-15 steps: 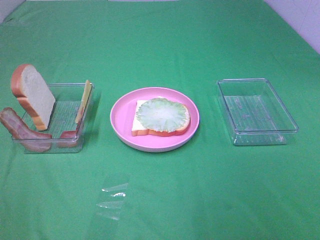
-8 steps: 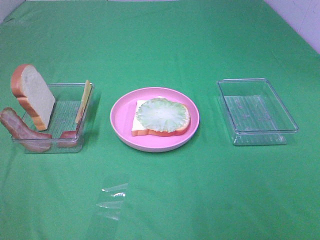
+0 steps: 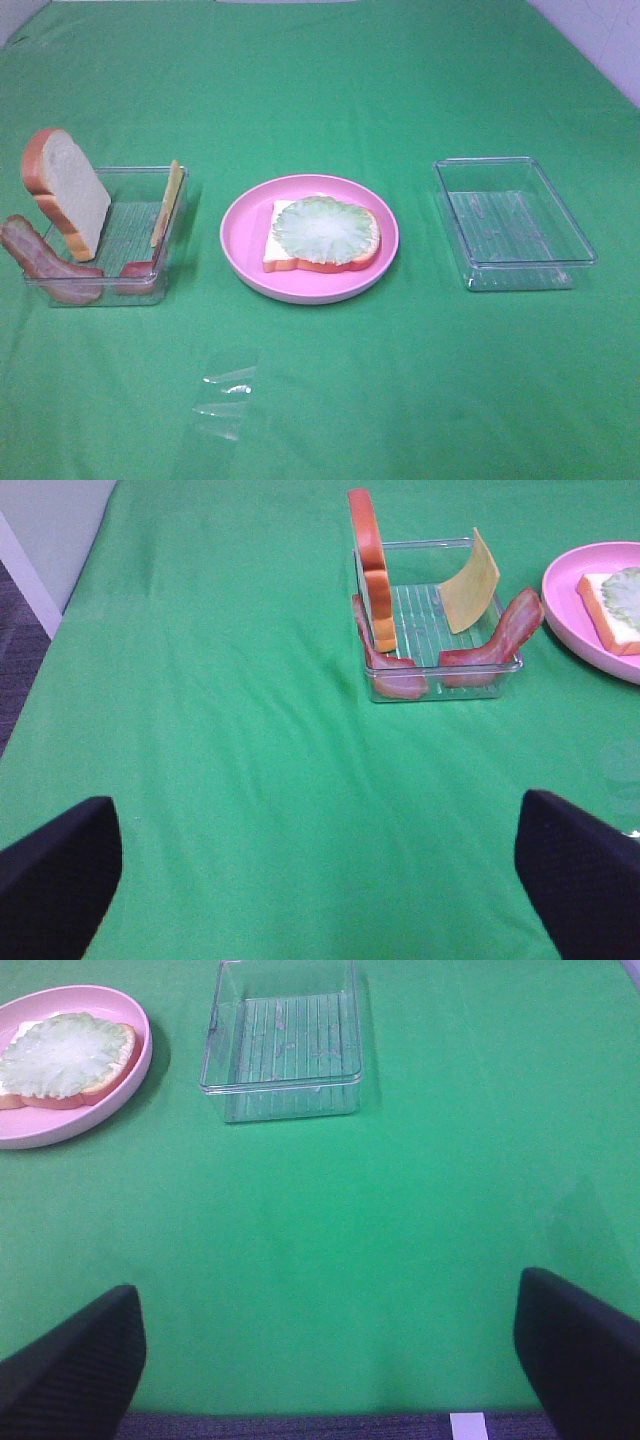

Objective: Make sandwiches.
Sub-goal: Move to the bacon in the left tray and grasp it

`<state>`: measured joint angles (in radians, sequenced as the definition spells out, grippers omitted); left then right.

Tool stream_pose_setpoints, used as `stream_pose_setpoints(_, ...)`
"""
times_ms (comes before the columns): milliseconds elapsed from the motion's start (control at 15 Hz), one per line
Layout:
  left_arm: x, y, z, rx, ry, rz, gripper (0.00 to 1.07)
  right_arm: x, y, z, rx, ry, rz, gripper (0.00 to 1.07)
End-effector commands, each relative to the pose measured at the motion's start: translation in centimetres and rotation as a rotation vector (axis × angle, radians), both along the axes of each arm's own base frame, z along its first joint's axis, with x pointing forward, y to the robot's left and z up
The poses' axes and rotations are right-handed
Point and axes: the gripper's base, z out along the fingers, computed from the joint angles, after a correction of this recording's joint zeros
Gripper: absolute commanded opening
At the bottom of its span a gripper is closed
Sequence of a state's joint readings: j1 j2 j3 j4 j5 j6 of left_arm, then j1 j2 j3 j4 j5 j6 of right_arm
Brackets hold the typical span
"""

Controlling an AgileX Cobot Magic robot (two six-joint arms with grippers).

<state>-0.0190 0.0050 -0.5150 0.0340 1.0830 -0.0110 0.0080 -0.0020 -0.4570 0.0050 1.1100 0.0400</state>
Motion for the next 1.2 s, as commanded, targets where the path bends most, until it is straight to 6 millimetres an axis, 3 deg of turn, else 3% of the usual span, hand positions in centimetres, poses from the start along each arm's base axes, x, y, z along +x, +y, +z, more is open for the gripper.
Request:
stream_pose_setpoints(67,2.0,0.2,1.8,0.059,0.128,-0.007,1.02,-0.4,0.0,-0.1,0.006,-0.033,0.002,0.96)
stream_pose_setpoints(333,7.8,0.1,4.8,0.075,0.464,-0.023,1.02,-0.4,0.0,-0.1,0.006,-0.033,0.002,0.96)
stream_pose_setpoints(600,16.9,-0.1,5.5,0.091,0.761,-0.044,1.02,-0.4,0.0,-0.1,0.006,-0.033,0.002,0.96)
stream_pose_setpoints(667,20.7,-0.1,4.4,0.104,0.851,-0.055,1.02,-0.4,0.0,-0.1,0.006,-0.033,0.002,0.96)
stream_pose_setpoints(733,23.1,-0.1,3.3,0.099,0.912,-0.053,1.02,-0.4,0.0,-0.1,0.006,-0.033,0.002,0.96)
stream_pose_setpoints(933,28.8,-0.4,0.2,0.091,1.033,-0.061,1.02,-0.4,0.0,-0.1,0.006,-0.033,0.002,0.96)
stream_pose_setpoints(1067,31.2,-0.5,-1.2,0.082,1.075,-0.058,1.02,-0.4,0.0,-0.1,0.006,-0.033,0.002,0.96)
stream_pose_setpoints(1133,33.6,-1.4,-3.0,0.064,1.098,-0.063,1.02,-0.4,0.0,-0.1,0.006,-0.033,0.002,0.96)
stream_pose_setpoints(1200,34.3,-2.2,-4.0,0.069,1.087,-0.072,1.02,-0.4,0.0,-0.1,0.006,-0.033,0.002,0.96)
